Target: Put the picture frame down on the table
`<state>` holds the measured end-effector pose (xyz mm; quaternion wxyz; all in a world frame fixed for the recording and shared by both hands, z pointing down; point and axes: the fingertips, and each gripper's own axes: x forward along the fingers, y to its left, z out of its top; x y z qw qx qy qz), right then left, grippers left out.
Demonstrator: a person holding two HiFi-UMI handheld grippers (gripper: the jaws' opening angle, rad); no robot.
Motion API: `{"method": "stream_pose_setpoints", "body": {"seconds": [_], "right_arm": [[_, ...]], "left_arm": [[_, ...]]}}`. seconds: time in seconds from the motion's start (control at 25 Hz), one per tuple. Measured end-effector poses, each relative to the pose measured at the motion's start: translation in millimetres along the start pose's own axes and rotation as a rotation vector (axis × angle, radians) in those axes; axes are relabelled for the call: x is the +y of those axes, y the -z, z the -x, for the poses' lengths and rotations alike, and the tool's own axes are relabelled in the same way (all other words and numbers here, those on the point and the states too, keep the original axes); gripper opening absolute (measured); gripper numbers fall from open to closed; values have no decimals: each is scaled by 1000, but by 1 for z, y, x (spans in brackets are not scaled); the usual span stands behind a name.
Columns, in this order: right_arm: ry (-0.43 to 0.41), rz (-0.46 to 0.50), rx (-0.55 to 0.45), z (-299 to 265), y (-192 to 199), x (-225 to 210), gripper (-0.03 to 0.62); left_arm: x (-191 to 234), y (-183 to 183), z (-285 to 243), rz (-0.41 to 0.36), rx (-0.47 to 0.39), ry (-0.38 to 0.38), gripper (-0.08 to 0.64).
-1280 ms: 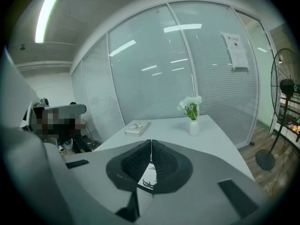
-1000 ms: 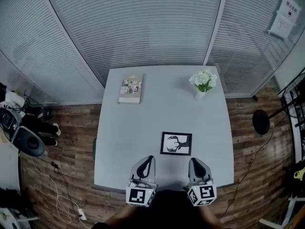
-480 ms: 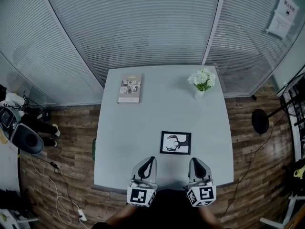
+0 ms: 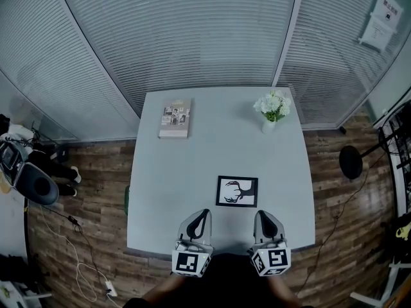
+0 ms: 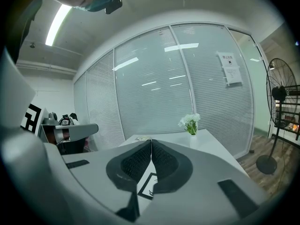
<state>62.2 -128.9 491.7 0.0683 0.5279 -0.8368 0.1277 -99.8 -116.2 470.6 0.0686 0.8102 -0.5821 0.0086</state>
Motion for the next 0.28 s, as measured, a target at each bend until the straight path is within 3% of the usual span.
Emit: {"method": "stream_pose_setpoints", "body": {"seconds": [0.12, 0.28], "right_arm": [[1, 1, 4, 0, 1, -1, 14], [2, 5, 9, 0, 1, -2, 14]], "left_arm": [[-2, 2, -1, 2, 37, 8, 12], [-2, -1, -1, 0, 22, 5, 12]]}}
